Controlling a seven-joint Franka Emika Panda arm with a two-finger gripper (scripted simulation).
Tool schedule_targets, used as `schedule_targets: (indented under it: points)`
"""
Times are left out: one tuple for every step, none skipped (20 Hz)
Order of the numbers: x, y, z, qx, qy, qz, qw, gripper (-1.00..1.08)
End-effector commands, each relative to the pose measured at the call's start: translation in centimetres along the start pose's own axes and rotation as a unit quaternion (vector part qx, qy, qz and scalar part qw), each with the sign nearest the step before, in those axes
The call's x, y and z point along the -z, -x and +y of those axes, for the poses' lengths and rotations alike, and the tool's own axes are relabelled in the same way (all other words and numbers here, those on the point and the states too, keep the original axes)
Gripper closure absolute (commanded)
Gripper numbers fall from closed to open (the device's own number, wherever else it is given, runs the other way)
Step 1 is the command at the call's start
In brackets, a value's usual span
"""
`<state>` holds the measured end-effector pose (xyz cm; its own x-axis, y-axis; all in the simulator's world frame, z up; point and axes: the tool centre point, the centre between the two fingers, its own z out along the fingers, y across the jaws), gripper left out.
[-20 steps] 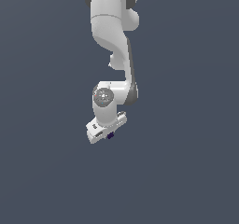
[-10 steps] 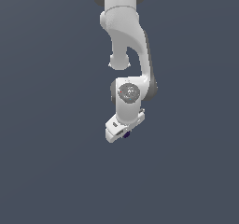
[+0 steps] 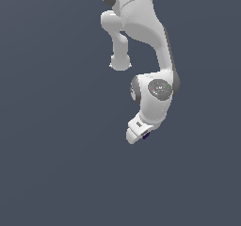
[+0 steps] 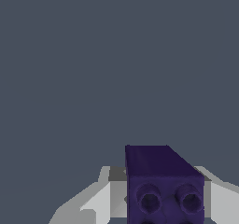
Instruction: Pick up the object and move it to a goal position.
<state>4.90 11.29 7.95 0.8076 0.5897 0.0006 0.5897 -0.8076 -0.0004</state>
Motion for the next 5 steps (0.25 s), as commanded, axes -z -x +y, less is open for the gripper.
schedule_targets:
  points:
    - [0.27, -0.55, -0.48, -0.001, 0.0, 0.0, 1.0, 1.08]
    - [0.3, -0.65, -0.54, -0.001, 0.0, 0.0, 1.0, 1.08]
    - [0.3, -0.69, -0.52, -0.001, 0.0, 0.0, 1.0, 1.08]
    - [0.28, -0.67, -0.45, -0.001, 0.0, 0.0, 1.0, 1.08]
    - [0.27, -0.65, -0.41, -0.001, 0.0, 0.0, 1.0, 1.08]
